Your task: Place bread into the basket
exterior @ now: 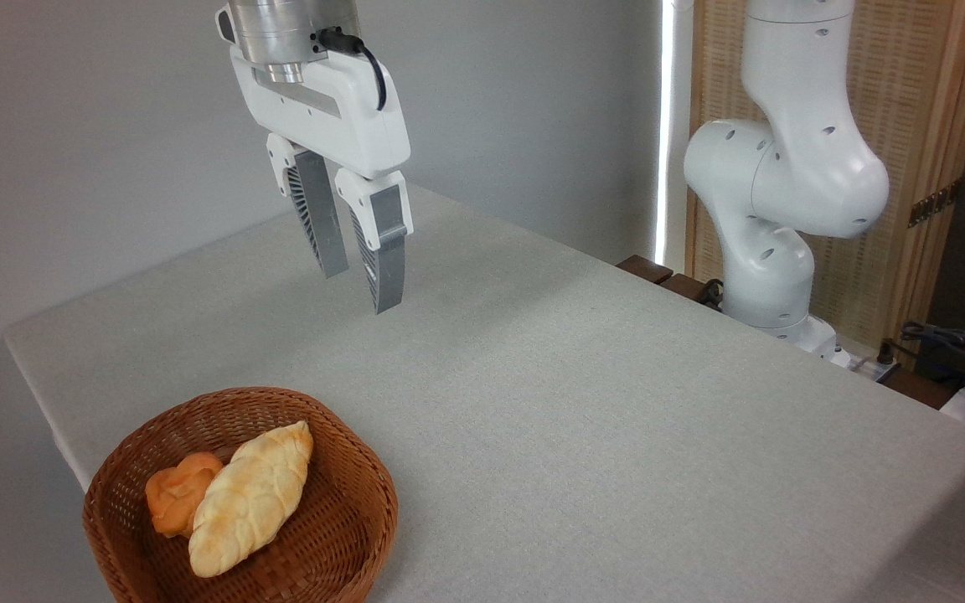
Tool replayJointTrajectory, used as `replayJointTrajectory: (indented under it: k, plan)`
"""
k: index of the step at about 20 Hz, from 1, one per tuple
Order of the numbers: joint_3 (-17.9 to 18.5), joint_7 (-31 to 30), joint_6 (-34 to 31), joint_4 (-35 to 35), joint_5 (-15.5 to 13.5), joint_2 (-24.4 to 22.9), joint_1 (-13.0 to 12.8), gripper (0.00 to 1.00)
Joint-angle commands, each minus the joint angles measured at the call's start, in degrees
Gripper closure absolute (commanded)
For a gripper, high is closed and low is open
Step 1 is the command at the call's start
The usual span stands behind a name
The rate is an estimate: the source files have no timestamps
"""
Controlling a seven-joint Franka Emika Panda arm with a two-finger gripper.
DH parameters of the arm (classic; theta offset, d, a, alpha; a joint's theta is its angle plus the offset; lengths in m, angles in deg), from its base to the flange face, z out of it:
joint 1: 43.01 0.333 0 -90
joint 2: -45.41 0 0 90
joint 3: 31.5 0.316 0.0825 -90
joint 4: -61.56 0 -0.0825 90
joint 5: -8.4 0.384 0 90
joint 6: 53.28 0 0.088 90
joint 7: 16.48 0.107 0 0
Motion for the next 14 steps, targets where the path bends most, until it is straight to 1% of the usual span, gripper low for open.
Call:
replayJointTrajectory:
  k: [1, 4, 7, 8, 9, 10, 14]
  plan:
    - [2.7, 1.23, 0.16, 1.02, -0.59, -1.03, -1.99, 0.0]
    - [2.7, 1.23, 0.16, 1.02, -0.5, -1.03, -1.99, 0.0]
    - [3.49, 1.23, -0.01, 1.02, -0.5, -1.12, -2.43, 0.0]
    - [5.5, 1.23, -0.1, 1.02, -0.5, -1.2, -4.08, 0.0]
    - [6.73, 1.23, -0.02, 1.02, -0.5, -1.2, -5.32, 0.0]
    - [7.79, 1.23, -0.02, 1.02, -0.5, -1.2, -6.11, 0.0]
    - [7.89, 1.23, 0.07, 0.93, -0.5, -1.12, -6.12, 0.0]
